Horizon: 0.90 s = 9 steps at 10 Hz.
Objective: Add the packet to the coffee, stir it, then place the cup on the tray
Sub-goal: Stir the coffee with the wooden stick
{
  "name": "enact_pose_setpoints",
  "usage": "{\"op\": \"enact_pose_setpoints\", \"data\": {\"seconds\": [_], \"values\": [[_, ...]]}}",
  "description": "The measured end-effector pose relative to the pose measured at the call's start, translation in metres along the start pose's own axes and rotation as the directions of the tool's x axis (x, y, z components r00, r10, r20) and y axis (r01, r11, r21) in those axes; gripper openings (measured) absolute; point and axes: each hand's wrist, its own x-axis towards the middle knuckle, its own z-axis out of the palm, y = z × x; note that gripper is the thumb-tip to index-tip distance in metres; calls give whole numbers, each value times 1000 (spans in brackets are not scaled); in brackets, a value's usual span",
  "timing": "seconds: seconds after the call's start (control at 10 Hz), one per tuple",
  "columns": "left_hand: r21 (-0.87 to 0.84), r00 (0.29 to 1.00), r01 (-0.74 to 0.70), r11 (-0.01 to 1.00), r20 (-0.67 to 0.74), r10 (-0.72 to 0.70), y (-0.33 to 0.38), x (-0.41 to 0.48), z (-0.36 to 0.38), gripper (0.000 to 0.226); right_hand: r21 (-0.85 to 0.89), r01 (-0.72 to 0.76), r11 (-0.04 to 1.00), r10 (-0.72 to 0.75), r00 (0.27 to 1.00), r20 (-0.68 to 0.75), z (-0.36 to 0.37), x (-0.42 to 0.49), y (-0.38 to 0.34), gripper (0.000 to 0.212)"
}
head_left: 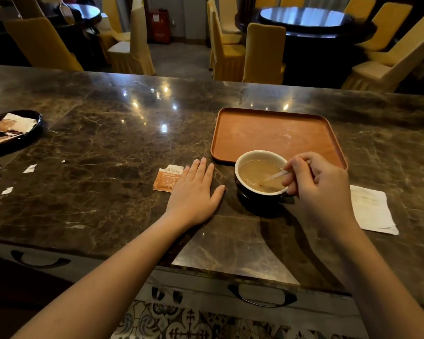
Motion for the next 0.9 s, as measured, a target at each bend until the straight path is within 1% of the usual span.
{"op": "enact_pose_setpoints", "data": {"seconds": [0.1, 0.2, 0.3, 0.4, 0.5, 0.6, 0.8, 0.9], "values": [[4, 1000, 4, 1000, -3, -4, 0, 0, 0, 66, -54, 11, 998, -9, 999, 32, -13, 1, -1, 20], [-3, 1000, 5, 1000, -1, -5, 1, -1, 0, 66, -153, 52, 987, -51, 999, 5, -21, 3, 1, 19], [-6, 1000, 5, 1000, 3, -5, 1, 0, -1, 66, -207, 112, 972, -127, 990, -62, -24, 3, 4, 19], [-6, 1000, 6, 1000, 6, -6, 1, 0, -1, 66, -218, 198, 956, -226, 968, -109, -26, 3, 4, 21], [-6, 1000, 4, 1000, 3, -4, 1, -1, -1, 66, -250, 292, 923, -330, 936, -124, -29, 4, 5, 25], [-2, 1000, 5, 1000, 4, -5, 1, -1, -2, 66, -263, 332, 906, -370, 922, -111, -30, 4, 5, 27], [-2, 1000, 4, 1000, 8, -4, 1, -1, -2, 66, -301, 337, 892, -361, 932, -27, -23, 0, 8, 20], [-3, 1000, 2, 1000, 10, -2, 2, -1, -2, 66, -306, 351, 885, -382, 923, -45, -27, -3, 8, 21]]}}
